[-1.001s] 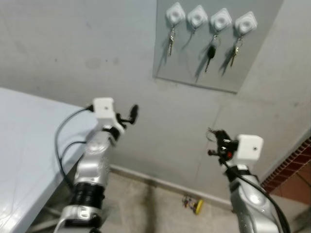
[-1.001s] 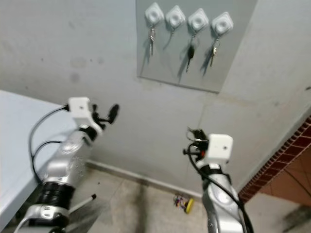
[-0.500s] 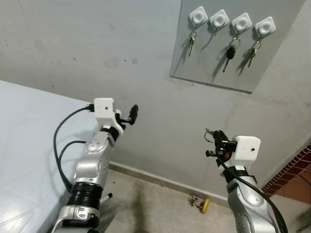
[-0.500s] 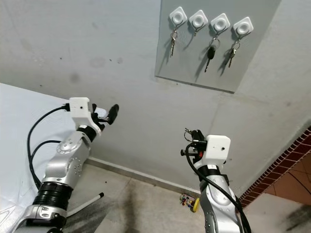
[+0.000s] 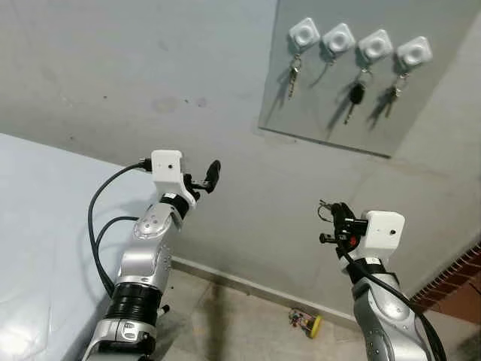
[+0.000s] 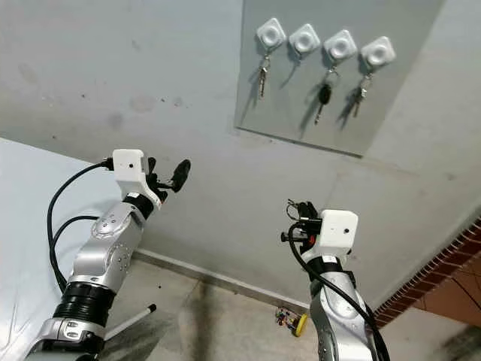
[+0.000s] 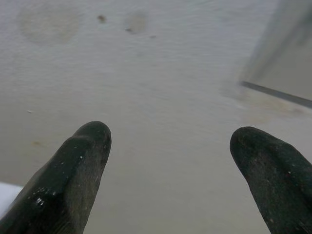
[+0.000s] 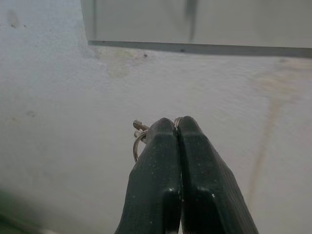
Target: Hang keys on a hook
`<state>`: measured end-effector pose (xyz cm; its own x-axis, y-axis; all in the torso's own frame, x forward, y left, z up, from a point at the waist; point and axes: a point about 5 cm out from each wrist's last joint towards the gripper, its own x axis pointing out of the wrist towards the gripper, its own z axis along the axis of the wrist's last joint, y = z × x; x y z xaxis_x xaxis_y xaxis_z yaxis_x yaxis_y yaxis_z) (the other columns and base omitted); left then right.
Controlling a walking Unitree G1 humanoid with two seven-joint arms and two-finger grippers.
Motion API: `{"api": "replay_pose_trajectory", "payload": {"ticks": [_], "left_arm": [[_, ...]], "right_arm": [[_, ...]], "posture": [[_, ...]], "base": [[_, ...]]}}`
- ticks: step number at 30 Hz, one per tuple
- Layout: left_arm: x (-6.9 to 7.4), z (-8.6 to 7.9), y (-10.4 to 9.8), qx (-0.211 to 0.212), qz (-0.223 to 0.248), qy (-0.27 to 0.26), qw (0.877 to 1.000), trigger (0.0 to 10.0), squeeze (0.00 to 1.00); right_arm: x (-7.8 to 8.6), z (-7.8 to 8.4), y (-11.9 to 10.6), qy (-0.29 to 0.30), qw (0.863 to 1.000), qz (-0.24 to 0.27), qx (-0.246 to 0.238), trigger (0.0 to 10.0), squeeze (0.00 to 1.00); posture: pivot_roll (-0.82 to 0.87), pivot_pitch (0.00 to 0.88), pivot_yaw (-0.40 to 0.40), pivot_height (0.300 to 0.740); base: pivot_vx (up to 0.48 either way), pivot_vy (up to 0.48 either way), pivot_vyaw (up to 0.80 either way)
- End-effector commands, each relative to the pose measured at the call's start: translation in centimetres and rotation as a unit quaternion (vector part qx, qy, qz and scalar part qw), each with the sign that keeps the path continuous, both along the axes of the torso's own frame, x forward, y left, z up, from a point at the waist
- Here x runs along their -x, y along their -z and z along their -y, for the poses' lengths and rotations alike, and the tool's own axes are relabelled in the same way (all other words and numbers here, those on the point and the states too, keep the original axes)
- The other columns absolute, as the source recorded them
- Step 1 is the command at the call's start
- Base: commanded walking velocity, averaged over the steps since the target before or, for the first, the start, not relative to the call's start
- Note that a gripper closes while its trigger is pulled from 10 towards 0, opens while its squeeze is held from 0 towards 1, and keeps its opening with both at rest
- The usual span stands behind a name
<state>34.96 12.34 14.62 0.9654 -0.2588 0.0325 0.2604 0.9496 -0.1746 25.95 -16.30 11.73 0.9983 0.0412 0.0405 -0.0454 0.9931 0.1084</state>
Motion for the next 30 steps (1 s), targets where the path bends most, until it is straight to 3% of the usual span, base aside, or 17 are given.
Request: {"api": "replay_pose_trajectory", "payload": {"ticks": [1, 8, 10, 24, 30], "left_arm": [[-0.1, 0.0, -0.5, -0.004, 0.011, 0.003, 1.000, 10.0, 0.00], [-0.1, 0.0, -0.6, -0.019, 0.012, -0.008, 1.000, 10.0, 0.00], [0.1, 0.1, -0.9, -0.001, 0.032, -0.008, 0.999, 10.0, 0.00], [0.3, 0.2, -1.4, -0.004, 0.051, -0.005, 0.999, 10.0, 0.00], [1.1, 1.2, -1.6, -0.022, 0.069, 0.034, 0.997, 10.0, 0.00]], "right_arm": [[-0.1, 0.1, -0.3, -0.001, 1.000, 0.006, 0.002, 10.0, 0.00], [-0.1, 0.0, -0.3, -0.002, 1.000, 0.005, 0.002, 10.0, 0.00], [-0.1, 0.1, -0.4, -0.002, 1.000, 0.006, 0.002, 10.0, 0.00], [0.0, 0.2, -0.3, -0.002, 1.000, 0.005, 0.004, 10.0, 0.00], [0.1, 0.3, -0.3, -0.009, 1.000, 0.005, 0.009, 10.0, 0.00]], "posture": [[-0.08, 0.015, -0.038, 0.711], [-0.08, 0.014, -0.038, 0.711], [-0.08, 0.014, -0.038, 0.711], [-0.08, 0.020, -0.040, 0.711], [-0.07, 0.027, -0.041, 0.711]], "base": [[0.480, 0.000, 0.00], [0.397, 0.000, 0.00], [0.000, 0.000, 0.00], [0.000, 0.000, 0.00], [0.000, 0.000, 0.00]]}}
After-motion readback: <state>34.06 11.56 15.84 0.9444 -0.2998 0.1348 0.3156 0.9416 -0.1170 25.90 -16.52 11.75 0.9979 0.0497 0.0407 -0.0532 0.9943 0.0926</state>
